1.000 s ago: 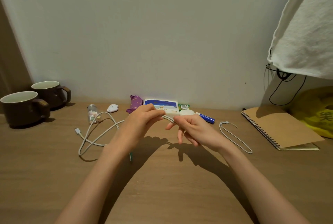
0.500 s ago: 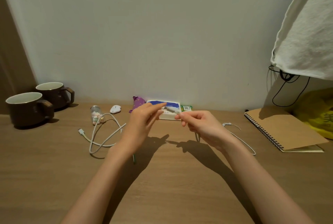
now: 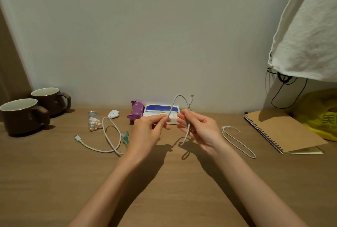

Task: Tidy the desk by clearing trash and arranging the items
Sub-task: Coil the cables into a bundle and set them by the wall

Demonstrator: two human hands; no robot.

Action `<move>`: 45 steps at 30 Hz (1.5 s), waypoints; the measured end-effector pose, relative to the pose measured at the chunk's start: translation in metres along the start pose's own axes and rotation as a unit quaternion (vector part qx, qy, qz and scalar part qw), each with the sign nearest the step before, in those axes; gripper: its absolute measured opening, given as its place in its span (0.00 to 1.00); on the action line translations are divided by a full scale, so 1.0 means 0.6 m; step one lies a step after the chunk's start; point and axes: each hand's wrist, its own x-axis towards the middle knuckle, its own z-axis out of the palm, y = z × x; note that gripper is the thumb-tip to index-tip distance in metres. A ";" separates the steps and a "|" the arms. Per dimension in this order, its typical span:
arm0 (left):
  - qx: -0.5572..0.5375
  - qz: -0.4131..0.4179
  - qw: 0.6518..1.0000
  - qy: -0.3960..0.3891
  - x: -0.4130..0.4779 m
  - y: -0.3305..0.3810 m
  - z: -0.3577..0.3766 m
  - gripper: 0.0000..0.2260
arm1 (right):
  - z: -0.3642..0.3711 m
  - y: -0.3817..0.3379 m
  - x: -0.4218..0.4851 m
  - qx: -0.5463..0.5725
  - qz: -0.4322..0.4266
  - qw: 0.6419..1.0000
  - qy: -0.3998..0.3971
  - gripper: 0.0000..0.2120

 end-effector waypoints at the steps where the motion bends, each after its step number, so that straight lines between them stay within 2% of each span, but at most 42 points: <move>1: 0.015 0.008 1.000 -0.004 0.000 -0.002 -0.001 0.08 | -0.001 0.000 -0.002 -0.043 -0.014 0.999 -0.001 0.10; 6: 0.071 0.033 0.996 -0.053 -0.003 0.001 0.000 0.07 | 0.004 0.005 -0.011 -0.239 -0.089 0.967 -0.018 0.08; 10: 0.091 0.036 0.993 -0.069 -0.003 0.000 0.002 0.08 | 0.007 0.007 -0.012 -0.280 -0.111 0.952 -0.051 0.04; 15: 0.118 0.052 0.986 -0.107 -0.004 0.003 0.002 0.08 | 0.009 0.014 -0.010 -0.300 -0.129 0.944 -0.042 0.07; 18: 0.101 0.042 0.990 -0.089 -0.006 0.007 0.004 0.10 | 0.010 0.015 -0.002 -0.221 -0.096 0.970 -0.021 0.08; 21: 0.098 0.035 0.991 -0.086 -0.009 0.008 0.004 0.10 | 0.003 0.003 0.010 -0.012 -0.034 0.999 -0.018 0.08; 24: 0.093 0.041 0.990 -0.094 -0.011 0.009 0.008 0.10 | -0.010 -0.011 0.015 0.140 -0.026 0.990 -0.013 0.07; 28: 0.124 0.055 0.975 -0.176 -0.014 0.001 0.020 0.12 | -0.024 -0.022 0.017 0.226 -0.055 0.972 0.023 0.07; 31: 0.148 0.088 0.959 -0.225 -0.014 -0.007 0.018 0.14 | -0.032 -0.027 0.025 0.233 -0.074 0.967 0.064 0.08; 35: 0.212 0.151 0.943 -0.207 -0.005 -0.024 -0.001 0.17 | -0.044 -0.026 0.035 0.135 -0.111 0.981 0.079 0.09; 38: 0.260 0.170 0.937 -0.162 0.002 -0.038 -0.018 0.19 | -0.053 -0.029 0.033 -0.029 -0.152 0.987 0.043 0.09; 40: 0.274 0.155 0.939 -0.134 0.007 -0.043 -0.026 0.16 | -0.055 -0.025 0.031 -0.185 -0.187 0.965 0.020 0.09; 42: 0.258 0.143 0.949 -0.112 0.013 -0.044 -0.028 0.13 | -0.052 -0.011 0.027 -0.318 -0.218 0.923 -0.007 0.09; 45: 0.220 0.140 0.960 -0.104 0.015 -0.042 -0.027 0.17 | -0.036 0.017 0.015 -0.422 -0.208 0.880 -0.069 0.09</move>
